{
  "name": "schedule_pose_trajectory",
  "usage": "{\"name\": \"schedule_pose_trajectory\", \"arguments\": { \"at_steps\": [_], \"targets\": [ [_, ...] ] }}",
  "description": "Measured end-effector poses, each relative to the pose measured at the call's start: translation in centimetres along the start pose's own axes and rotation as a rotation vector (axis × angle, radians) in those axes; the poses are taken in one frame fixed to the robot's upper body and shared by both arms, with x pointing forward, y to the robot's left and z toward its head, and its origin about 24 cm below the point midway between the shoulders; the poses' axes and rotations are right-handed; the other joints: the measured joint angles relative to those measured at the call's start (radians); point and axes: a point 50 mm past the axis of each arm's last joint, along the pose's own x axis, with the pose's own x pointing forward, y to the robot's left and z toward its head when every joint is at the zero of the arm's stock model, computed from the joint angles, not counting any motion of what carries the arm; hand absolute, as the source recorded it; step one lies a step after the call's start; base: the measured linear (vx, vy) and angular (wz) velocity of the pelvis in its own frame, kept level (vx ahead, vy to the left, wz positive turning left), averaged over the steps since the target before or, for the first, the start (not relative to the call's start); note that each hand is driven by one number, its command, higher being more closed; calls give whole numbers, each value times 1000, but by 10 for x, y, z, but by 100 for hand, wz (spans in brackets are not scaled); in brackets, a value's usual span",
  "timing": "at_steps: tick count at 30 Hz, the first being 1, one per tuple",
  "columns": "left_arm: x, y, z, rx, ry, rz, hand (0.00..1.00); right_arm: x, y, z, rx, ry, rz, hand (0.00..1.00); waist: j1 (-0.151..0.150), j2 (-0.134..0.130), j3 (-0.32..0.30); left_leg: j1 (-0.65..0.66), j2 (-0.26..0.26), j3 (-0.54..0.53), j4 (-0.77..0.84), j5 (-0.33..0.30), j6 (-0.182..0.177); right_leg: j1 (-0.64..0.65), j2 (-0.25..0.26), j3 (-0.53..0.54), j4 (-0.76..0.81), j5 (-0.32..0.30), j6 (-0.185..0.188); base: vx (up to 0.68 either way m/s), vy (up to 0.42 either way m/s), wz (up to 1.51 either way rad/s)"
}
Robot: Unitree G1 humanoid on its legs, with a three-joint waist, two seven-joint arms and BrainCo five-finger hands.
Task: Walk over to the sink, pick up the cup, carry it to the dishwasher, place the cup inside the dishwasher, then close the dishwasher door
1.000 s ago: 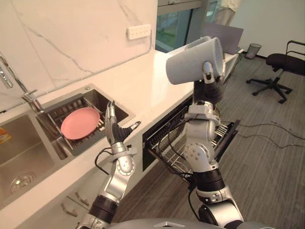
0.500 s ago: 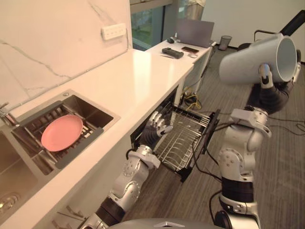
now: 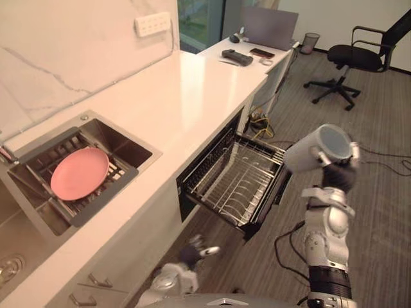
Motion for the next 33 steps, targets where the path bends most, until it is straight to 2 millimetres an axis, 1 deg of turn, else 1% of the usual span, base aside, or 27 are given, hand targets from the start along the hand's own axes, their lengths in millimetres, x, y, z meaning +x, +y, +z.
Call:
{"name": "schedule_pose_trajectory", "arguments": {
  "at_steps": [1, 2, 3, 4, 7, 9, 10, 11, 13, 15, 16, 17, 19, 21, 22, 24, 26, 28, 31, 33],
  "targets": [
    [-4, 28, -7, 75, 10, 146, 0, 0, -5, -14, -76, 69, -6, 100, 8, -4, 5, -2, -2, -7, 0, 0, 0, 4, -1, -3, 0, -2, 1, 7, 15, 21],
    [-6, 36, -6, 92, -1, 189, 0, 1, -7, -18, -104, 93, -8, 100, 12, -7, 9, -4, -5, -12, 0, 1, 1, 5, -3, -7, 0, -1, 1, 5, 27, 18],
    [-7, 47, -6, 152, -12, 254, 0, 3, -11, -25, -154, 131, -5, 100, 20, -7, 16, -3, -11, -17, 0, 1, 2, 8, -8, -11, 0, -1, 1, -1, 31, 19],
    [-10, 58, -7, 195, -7, 320, 0, 7, -13, -30, -206, 159, -4, 100, 19, -6, 21, -3, -17, -26, 1, 1, 4, 15, -13, -21, 0, -1, 1, -3, 36, 18],
    [-13, 72, -7, 212, -7, 415, 0, 17, -14, -36, -316, 204, 24, 100, 21, -3, 32, -4, -24, -30, 2, 0, 7, 17, -19, -23, 0, 0, 2, -5, 22, 6],
    [-19, 90, -13, 205, 31, 514, 0, 27, -17, -42, -420, 254, 49, 100, 23, -1, 41, -14, -24, -38, 17, -4, 9, 17, -19, -27, 0, 0, 2, -22, 9, 4],
    [-22, 95, -18, 208, 57, 536, 0, 29, -18, -43, -446, 268, 54, 100, 24, 1, 43, -17, -24, -45, 22, -7, 11, 16, -19, -28, 0, 0, 2, -34, 0, 14],
    [-25, 101, -21, 184, 81, 580, 0, 34, -24, -44, -479, 290, 51, 100, 26, 4, 50, -25, -25, -57, 26, -7, 11, 17, -19, -36, 0, 1, 1, -48, 5, 14],
    [-28, 111, -20, 179, 84, 630, 0, 38, -28, -46, -522, 316, 43, 100, 33, 8, 63, -37, -26, -64, 38, -8, 11, 15, -19, -42, 0, 3, 1, -49, 4, 14],
    [-34, 120, -25, 210, 121, 659, 0, 42, -32, -47, -560, 340, 42, 100, 38, 15, 73, -48, -26, -77, 49, -9, 11, 17, -19, -53, 0, 3, 0, -54, -1, 14],
    [-41, 123, -39, 232, 193, 666, 0, 46, -33, -47, -591, 357, 48, 100, 41, 19, 80, -56, -26, -85, 55, -10, 11, 13, -19, -57, 0, 4, 0, -43, 1, 7],
    [-44, 124, -46, 234, 223, 669, 0, 46, -35, -46, -608, 363, 52, 100, 46, 21, 82, -57, -27, -85, 55, -10, 11, 12, -19, -57, 0, 5, 0, -41, 3, 4],
    [-60, 125, -73, 221, 340, 678, 0, 47, -41, -48, -643, 397, 49, 100, 57, 20, 87, -68, -28, -95, 57, -10, 11, 7, -19, -66, 0, 5, 0, -31, 2, 10],
    [-70, 124, -88, 195, 398, 691, 0, 50, -45, -49, -667, 419, 45, 100, 58, 20, 99, -88, -30, -113, 67, -7, 11, 1, -20, -83, 0, 5, 0, -49, -2, 23],
    [-73, 121, -94, 184, 418, 687, 0, 53, -45, -48, -674, 427, 39, 100, 69, 23, 112, -93, -31, -114, 68, -5, 11, 0, -20, -84, 0, 7, -1, -48, 0, 15],
    [-75, 118, -100, 175, 434, 681, 0, 55, -45, -49, -697, 436, 38, 100, 82, 30, 126, -98, -33, -124, 68, -1, 11, 0, -20, -92, 0, 7, -1, -50, 1, 16],
    [-75, 115, -102, 166, 439, 672, 0, 55, -43, -49, -718, 433, 48, 100, 84, 36, 132, -111, -38, -144, 66, 8, 12, -3, -23, -113, 0, 7, -1, -57, -1, 26],
    [-74, 114, -102, 163, 433, 665, 0, 59, -38, -46, -744, 411, 60, 100, 92, 40, 144, -130, -45, -152, 60, 21, 14, -14, -29, -121, 0, 13, 1, -28, 17, 15],
    [-73, 114, -100, 163, 417, 660, 0, 61, -34, -45, -747, 400, 67, 100, 101, 38, 170, -134, -49, -159, 51, 31, 15, -16, -32, -131, 0, 16, 1, -34, 16, 11],
    [-72, 114, -98, 162, 397, 660, 0, 64, -25, -45, -750, 386, 91, 100, 110, 32, 195, -148, -49, -166, 49, 39, 15, -26, -32, -136, 0, 18, 1, -57, 2, 9]
  ]
}}
